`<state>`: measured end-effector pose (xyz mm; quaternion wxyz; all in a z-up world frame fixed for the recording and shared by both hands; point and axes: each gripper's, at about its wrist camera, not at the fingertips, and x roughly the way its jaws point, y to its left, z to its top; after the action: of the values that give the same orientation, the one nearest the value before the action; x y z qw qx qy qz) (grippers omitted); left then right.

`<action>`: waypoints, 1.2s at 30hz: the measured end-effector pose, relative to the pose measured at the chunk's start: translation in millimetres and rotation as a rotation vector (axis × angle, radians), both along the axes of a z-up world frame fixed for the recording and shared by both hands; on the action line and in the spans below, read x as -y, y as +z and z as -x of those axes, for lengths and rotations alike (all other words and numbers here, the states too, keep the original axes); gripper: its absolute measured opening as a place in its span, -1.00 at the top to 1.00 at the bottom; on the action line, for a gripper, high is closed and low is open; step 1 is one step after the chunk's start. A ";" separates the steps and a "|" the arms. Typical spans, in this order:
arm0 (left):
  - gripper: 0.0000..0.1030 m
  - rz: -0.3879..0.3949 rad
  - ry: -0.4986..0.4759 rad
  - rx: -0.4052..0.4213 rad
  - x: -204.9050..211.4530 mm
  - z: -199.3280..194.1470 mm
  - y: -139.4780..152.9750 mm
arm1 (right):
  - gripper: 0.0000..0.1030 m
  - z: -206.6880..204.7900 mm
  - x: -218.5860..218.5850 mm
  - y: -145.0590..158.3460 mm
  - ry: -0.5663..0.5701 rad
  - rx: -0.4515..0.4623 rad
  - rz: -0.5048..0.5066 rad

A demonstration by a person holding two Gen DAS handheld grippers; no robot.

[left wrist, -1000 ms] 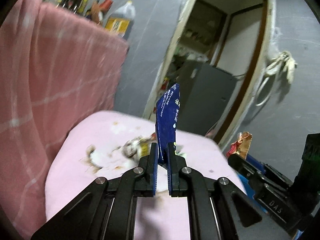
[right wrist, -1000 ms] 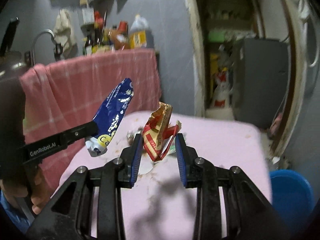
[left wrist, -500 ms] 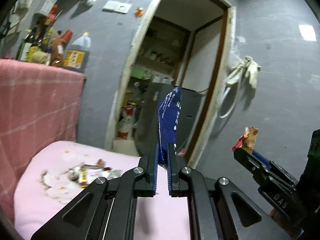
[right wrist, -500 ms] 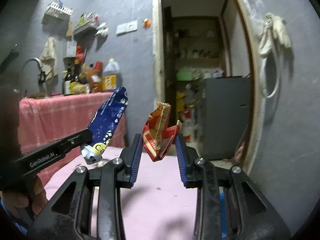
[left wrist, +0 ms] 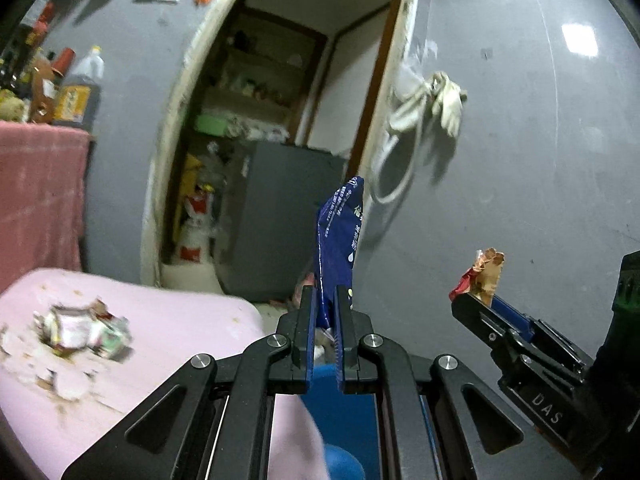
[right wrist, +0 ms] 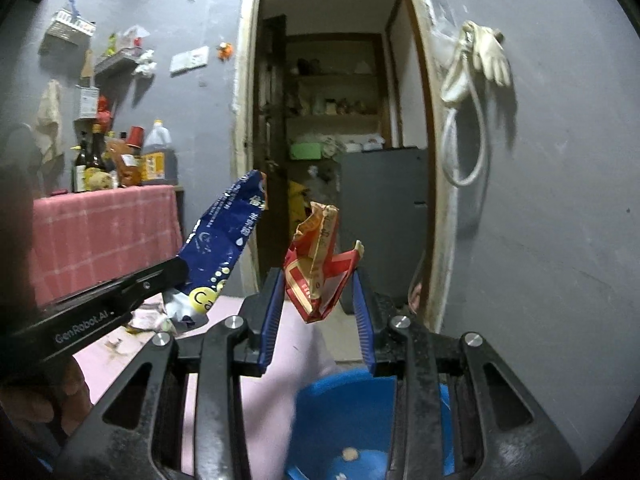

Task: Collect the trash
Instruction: 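Carry both wrappers over the blue basin and open both tools to drop them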

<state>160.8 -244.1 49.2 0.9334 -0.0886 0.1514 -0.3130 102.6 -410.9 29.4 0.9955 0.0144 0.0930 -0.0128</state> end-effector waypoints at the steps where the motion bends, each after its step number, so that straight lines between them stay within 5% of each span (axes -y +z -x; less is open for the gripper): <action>1: 0.88 -0.006 -0.006 -0.013 4.3 -2.4 -3.2 | 0.34 0.0 3.5 -3.3 -0.006 -0.007 -0.004; 24: 0.88 -0.231 -0.110 -0.311 74.5 -48.1 -100.4 | 0.30 -35.4 63.9 -95.0 -0.102 -0.288 -0.164; 36: 0.81 -0.225 -0.101 -0.407 65.9 -64.9 -111.3 | 0.12 -46.5 76.6 -106.6 -0.130 -0.339 -0.205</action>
<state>225.7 -310.0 -62.1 0.8708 -0.0378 0.3744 -0.3162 149.1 -487.5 -77.2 0.9561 0.1191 0.2586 -0.0700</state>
